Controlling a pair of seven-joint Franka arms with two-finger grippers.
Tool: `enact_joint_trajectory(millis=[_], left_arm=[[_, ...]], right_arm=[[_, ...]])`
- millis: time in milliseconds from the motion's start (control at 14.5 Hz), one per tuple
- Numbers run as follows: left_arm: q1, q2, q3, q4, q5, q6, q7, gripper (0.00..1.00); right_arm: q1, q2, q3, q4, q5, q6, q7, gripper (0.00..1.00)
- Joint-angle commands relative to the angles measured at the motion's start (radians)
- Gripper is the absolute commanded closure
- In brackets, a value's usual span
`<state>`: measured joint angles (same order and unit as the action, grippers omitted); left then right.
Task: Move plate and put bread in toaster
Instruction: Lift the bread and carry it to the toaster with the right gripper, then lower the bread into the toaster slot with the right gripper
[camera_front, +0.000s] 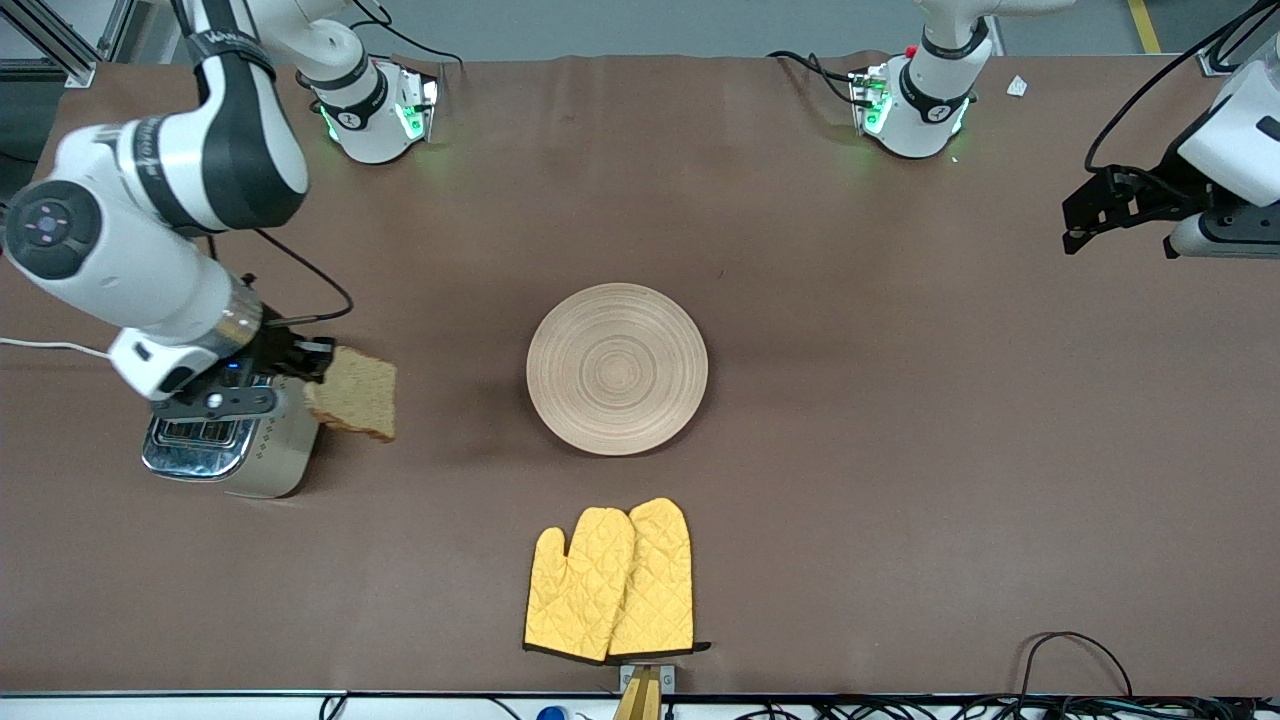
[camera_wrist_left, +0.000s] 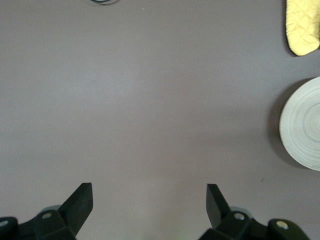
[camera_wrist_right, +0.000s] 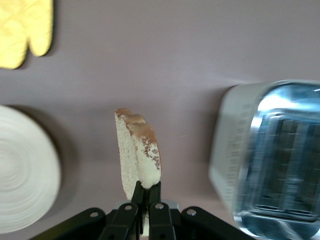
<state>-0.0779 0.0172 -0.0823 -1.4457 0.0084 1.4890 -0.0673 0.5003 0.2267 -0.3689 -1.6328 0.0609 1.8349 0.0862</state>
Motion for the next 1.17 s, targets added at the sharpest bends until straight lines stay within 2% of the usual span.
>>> enact_joint_trajectory(millis=[0, 413, 757, 1101], left_arm=[[0.003, -0.022, -0.004, -0.013, -0.05, -0.01, 0.02, 0.0], [0.0, -0.023, -0.005, -0.013, -0.048, -0.012, 0.009, 0.0], [-0.005, -0.031, -0.014, -0.019, 0.017, -0.044, 0.014, 0.0], [0.004, -0.06, -0.022, -0.047, 0.054, -0.042, 0.015, 0.0]], right_arm=[[-0.049, 0.008, -0.004, 0.065, -0.071, -0.051, 0.004, 1.0], [-0.11, 0.01, -0.005, 0.085, -0.295, -0.074, -0.02, 1.0], [-0.166, 0.037, -0.005, 0.087, -0.363, -0.068, -0.103, 1.0], [-0.2, 0.054, -0.004, 0.067, -0.36, -0.089, -0.088, 1.0]])
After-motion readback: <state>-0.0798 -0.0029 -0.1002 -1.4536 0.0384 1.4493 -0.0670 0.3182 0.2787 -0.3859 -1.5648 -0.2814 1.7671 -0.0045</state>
